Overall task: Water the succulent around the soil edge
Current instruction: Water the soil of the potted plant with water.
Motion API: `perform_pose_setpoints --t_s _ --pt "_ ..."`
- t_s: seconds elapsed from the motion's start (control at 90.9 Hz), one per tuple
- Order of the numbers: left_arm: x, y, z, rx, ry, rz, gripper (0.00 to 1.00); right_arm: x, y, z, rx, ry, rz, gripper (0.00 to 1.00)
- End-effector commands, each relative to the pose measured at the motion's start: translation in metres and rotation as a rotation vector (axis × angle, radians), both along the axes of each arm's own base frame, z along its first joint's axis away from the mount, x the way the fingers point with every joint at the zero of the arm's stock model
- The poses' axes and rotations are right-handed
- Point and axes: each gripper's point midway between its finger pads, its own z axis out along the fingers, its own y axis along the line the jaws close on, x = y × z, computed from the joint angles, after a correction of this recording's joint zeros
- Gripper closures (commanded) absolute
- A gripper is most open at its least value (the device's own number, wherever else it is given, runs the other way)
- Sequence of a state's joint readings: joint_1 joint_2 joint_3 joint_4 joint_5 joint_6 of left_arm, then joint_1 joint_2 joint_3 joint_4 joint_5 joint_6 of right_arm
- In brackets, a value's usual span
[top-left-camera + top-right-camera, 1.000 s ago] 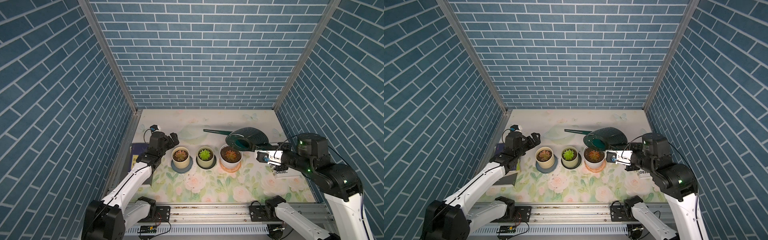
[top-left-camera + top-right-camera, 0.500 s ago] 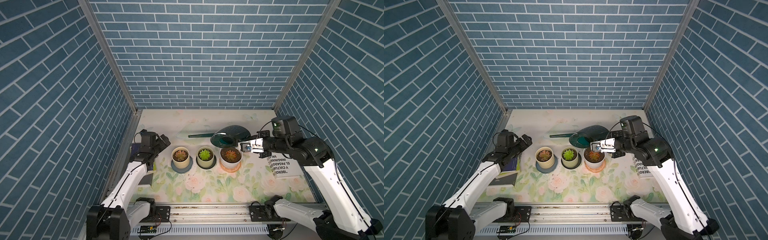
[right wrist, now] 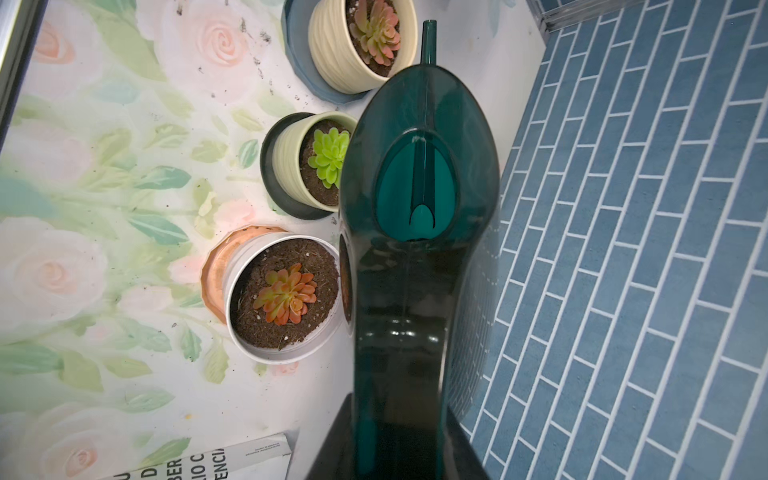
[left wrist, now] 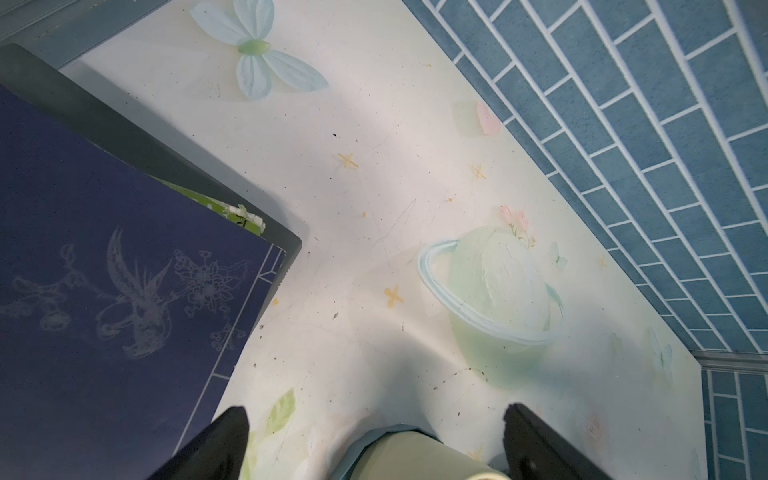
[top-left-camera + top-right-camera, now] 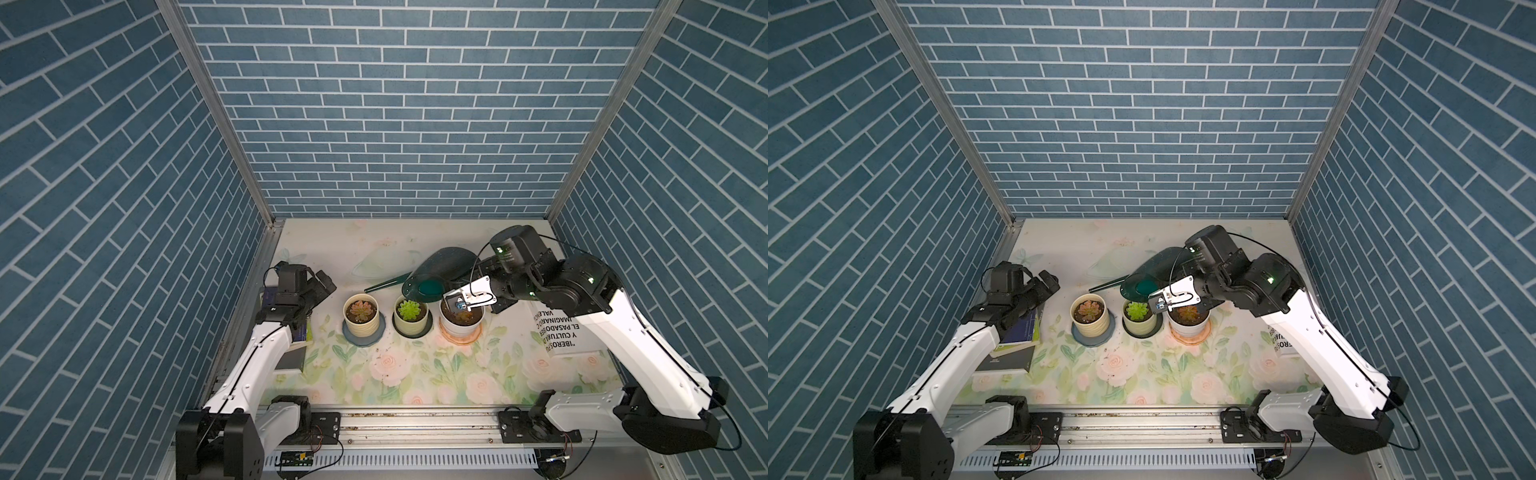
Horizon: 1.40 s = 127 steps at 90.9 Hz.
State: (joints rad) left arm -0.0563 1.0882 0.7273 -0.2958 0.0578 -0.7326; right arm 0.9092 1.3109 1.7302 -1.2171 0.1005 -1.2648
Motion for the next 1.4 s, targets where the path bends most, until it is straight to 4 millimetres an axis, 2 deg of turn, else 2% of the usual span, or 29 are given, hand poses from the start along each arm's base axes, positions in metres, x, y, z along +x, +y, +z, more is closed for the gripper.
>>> perform_pose_setpoints --t_s 0.0,0.165,0.341,0.561,0.671,0.935,1.078,1.199,1.386 --pt "0.001 0.002 0.003 0.012 0.005 -0.007 0.00 0.000 0.004 0.017 0.002 -0.073 0.013 1.00" --pt "0.002 -0.002 0.002 0.001 0.004 -0.024 0.00 -0.008 0.023 0.019 -0.030 -0.112 0.073 1.00" --pt "0.002 -0.003 0.002 0.000 0.003 -0.034 0.00 -0.011 0.036 0.030 -0.049 -0.188 0.112 1.00" --pt "0.002 -0.004 0.002 0.002 -0.004 -0.044 0.00 0.000 0.045 0.025 -0.113 -0.279 0.117 1.00" --pt "0.002 -0.004 0.003 0.005 -0.010 -0.049 0.00 0.008 0.050 0.030 -0.093 -0.331 0.098 1.00" --pt "0.002 -0.006 0.002 0.009 -0.016 -0.062 0.00 0.009 0.066 0.026 -0.065 -0.341 0.143 1.00" --pt "0.002 -0.005 0.002 0.015 -0.015 -0.065 0.00 0.013 0.057 0.023 -0.122 -0.360 0.130 1.00" --pt "0.002 -0.005 0.000 0.017 -0.010 -0.065 0.00 0.006 0.040 0.028 -0.125 -0.353 0.120 1.00" --pt "0.004 -0.007 -0.003 0.010 0.003 -0.071 0.00 -0.003 0.025 0.019 -0.138 -0.322 0.118 1.00"
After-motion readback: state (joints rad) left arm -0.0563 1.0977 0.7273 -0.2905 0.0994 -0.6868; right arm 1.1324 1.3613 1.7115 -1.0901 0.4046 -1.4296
